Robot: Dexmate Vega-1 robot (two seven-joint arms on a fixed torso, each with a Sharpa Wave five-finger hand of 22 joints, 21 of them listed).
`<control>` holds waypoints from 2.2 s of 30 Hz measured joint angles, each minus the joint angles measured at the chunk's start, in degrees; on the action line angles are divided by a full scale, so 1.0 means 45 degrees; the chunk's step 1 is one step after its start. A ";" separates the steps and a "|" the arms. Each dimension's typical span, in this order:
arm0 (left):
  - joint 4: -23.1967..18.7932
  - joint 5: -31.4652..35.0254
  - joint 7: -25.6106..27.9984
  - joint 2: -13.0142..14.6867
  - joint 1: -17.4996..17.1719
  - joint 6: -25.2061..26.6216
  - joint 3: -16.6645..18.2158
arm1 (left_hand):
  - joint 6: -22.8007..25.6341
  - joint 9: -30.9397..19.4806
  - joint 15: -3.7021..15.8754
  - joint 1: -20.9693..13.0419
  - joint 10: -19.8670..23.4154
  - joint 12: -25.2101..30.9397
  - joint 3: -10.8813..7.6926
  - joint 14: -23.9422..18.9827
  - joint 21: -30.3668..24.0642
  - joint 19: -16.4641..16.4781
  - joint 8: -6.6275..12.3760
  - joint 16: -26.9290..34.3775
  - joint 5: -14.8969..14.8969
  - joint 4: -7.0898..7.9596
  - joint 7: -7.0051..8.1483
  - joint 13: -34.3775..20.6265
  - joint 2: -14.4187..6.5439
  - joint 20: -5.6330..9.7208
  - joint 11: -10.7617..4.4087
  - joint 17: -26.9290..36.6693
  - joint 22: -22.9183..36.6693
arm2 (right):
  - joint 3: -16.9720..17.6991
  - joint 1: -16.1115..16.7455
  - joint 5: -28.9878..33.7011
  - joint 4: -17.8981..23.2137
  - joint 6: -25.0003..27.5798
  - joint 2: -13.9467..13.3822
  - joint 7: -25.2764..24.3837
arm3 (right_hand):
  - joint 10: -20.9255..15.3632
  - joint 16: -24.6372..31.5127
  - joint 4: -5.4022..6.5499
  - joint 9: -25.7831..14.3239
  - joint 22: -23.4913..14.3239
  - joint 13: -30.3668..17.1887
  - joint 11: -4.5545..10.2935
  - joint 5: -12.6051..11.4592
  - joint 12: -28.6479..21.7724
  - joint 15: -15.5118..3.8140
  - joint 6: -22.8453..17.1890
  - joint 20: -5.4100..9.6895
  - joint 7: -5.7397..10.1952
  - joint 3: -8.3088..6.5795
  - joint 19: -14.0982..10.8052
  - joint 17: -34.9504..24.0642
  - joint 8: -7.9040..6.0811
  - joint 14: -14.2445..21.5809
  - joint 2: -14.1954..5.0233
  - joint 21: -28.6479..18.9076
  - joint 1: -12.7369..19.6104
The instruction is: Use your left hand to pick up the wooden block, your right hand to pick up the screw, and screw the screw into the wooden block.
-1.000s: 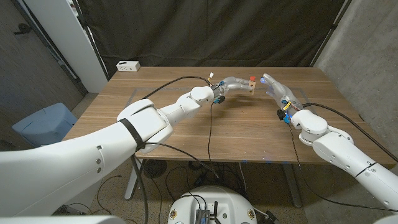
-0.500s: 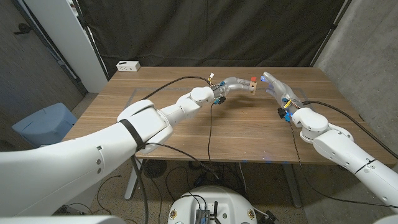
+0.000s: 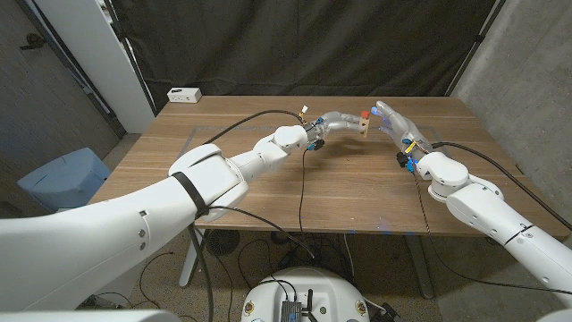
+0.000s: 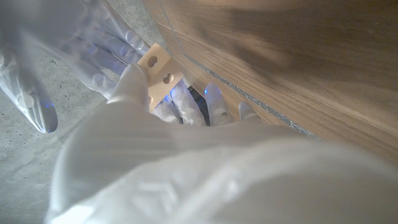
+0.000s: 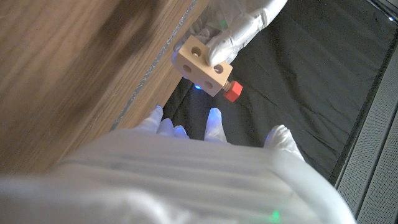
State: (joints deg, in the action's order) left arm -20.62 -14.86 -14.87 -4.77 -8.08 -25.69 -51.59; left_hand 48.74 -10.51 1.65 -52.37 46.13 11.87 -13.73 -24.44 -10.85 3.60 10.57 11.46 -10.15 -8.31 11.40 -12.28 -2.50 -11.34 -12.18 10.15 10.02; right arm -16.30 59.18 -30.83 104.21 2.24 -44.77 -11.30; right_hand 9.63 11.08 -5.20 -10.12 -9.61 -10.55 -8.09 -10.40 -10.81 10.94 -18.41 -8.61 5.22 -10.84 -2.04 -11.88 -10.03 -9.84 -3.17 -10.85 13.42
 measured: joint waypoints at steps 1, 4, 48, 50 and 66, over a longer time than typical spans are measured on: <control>0.0001 0.0001 0.0001 -0.0001 0.0000 0.0000 0.0000 | 0.0000 0.0000 0.0000 0.0000 0.0000 0.0000 0.0000 0.0000 0.0000 0.0000 0.0000 0.0000 0.0000 0.0000 0.0000 0.0000 0.0000 0.0000 0.0000 0.0000 0.0000 | -0.0008 -0.0011 0.0000 -0.0008 -0.0005 0.0007 0.0008 | 0.0000 0.0000 0.0000 0.0000 0.0000 0.0000 0.0000 0.0000 0.0000 0.0000 -0.0007 0.0001 -0.0007 0.0000 0.0000 0.0000 -0.0034 0.0000 0.0000 0.0000 0.0001; 0.0003 0.0005 0.0010 -0.0005 -0.0001 0.0050 -0.0001 | -0.0001 -0.0005 0.0000 0.0001 0.0000 0.0000 0.0000 0.0000 0.0000 0.0000 0.0000 0.0000 0.0001 0.0000 -0.0001 0.0000 -0.0001 0.0000 0.0000 0.0000 0.0000 | -0.0086 -0.0122 0.0008 -0.0094 -0.0047 0.0063 0.0076 | 0.0000 0.0000 0.0052 0.0000 0.0000 0.0000 0.0000 0.0000 0.0000 0.0000 -0.0071 0.0048 -0.0071 0.0053 0.0047 0.0001 -0.0034 0.0000 -0.0016 0.0000 -0.0117; -0.0190 -0.0076 0.0267 -0.0018 0.0116 0.0954 -0.0165 | -0.0055 -0.0008 0.0000 0.0048 0.0000 0.0000 0.0011 0.0000 0.0000 0.0000 0.0000 0.0000 0.0014 -0.0011 -0.0004 0.0000 -0.0048 0.0000 0.0000 0.0000 -0.0004 | -0.0472 -0.0411 -0.0067 -0.0144 0.0054 0.0174 0.0386 | 0.0046 0.0098 0.0174 0.0001 0.0000 0.0026 0.0045 -0.0051 0.0000 0.0000 -0.0185 0.0048 -0.0090 0.0175 0.0045 -0.0057 -0.0078 0.0000 -0.0080 0.0000 -0.0489; -0.0258 -0.0078 0.0272 0.0007 0.0091 0.0974 -0.0174 | -0.0055 -0.0009 0.0000 0.0048 0.0000 0.0000 0.0012 0.0000 0.0000 0.0000 0.0000 0.0000 0.0014 -0.0011 -0.0005 0.0000 -0.0048 0.0000 0.0000 0.0000 -0.0004 | -0.0473 -0.0412 -0.0076 -0.0153 0.0054 0.0178 0.0388 | 0.0046 0.0098 0.0174 0.0000 0.0000 0.0036 0.0046 -0.0051 0.0000 0.0000 -0.0185 0.0048 -0.0090 0.0175 0.0045 -0.0057 -0.0078 0.0000 -0.0066 0.0000 -0.0503; -0.0712 -0.0078 0.0294 0.0171 0.0008 0.1247 -0.0249 | -0.0050 -0.0008 0.0000 0.0047 0.0000 0.0000 0.0026 0.0000 0.0000 0.0000 0.0000 0.0000 -0.0007 -0.0025 0.0003 0.0000 -0.0047 0.0000 0.0000 0.0000 -0.0005 | -0.0491 -0.0442 -0.0163 -0.0220 0.0105 0.0164 0.0423 | 0.0046 0.0098 0.0174 0.0002 0.0000 0.0035 0.0045 -0.0141 0.0000 0.0000 -0.0183 0.0048 -0.0088 0.0174 0.0045 -0.0056 -0.0076 0.0000 -0.0068 0.0000 -0.0501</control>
State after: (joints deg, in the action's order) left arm -23.83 -15.21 -13.55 -4.00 -8.05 -20.08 -52.70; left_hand 48.52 -10.54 1.65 -52.15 46.13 11.87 -13.61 -24.44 -10.85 3.60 10.57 11.46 -10.18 -8.42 11.41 -12.28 -2.71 -11.35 -12.18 10.15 9.99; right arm -18.51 57.19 -31.57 103.22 2.71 -44.03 -9.40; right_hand 9.84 11.52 -4.42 -10.11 -9.62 -10.39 -7.89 -11.04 -10.81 10.94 -19.23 -8.40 4.83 -10.05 -1.84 -12.13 -10.37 -9.84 -3.48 -10.85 11.16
